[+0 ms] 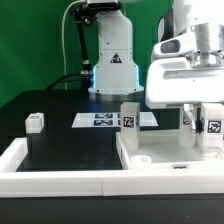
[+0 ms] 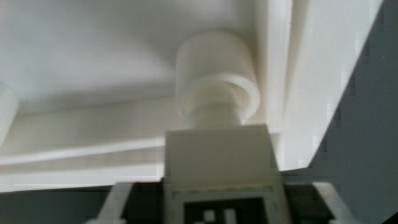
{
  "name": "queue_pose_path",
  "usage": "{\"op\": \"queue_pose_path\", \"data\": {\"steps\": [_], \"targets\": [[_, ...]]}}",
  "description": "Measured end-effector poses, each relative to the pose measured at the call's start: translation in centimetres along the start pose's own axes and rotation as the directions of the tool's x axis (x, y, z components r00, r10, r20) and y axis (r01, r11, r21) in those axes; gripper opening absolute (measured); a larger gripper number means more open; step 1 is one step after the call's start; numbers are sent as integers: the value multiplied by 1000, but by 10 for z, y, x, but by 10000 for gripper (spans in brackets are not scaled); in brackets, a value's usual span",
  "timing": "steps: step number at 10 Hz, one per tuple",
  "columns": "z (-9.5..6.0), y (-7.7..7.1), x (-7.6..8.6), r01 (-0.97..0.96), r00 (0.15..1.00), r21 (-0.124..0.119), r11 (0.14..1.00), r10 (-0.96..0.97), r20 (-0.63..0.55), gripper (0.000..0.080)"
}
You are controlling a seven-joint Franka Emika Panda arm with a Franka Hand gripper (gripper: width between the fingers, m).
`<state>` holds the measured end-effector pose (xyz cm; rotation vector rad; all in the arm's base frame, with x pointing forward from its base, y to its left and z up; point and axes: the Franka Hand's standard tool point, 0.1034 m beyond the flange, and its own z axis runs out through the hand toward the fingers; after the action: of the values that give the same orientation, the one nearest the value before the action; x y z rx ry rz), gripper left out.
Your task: Assemble square table
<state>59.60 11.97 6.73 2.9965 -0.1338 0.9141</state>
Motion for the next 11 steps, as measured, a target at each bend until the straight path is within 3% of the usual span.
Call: {"op": "queue_pose_path", "data": {"steps": [11], "targets": [[0,-2,0,21,1000,1,1000,-21,-2,290]]}}
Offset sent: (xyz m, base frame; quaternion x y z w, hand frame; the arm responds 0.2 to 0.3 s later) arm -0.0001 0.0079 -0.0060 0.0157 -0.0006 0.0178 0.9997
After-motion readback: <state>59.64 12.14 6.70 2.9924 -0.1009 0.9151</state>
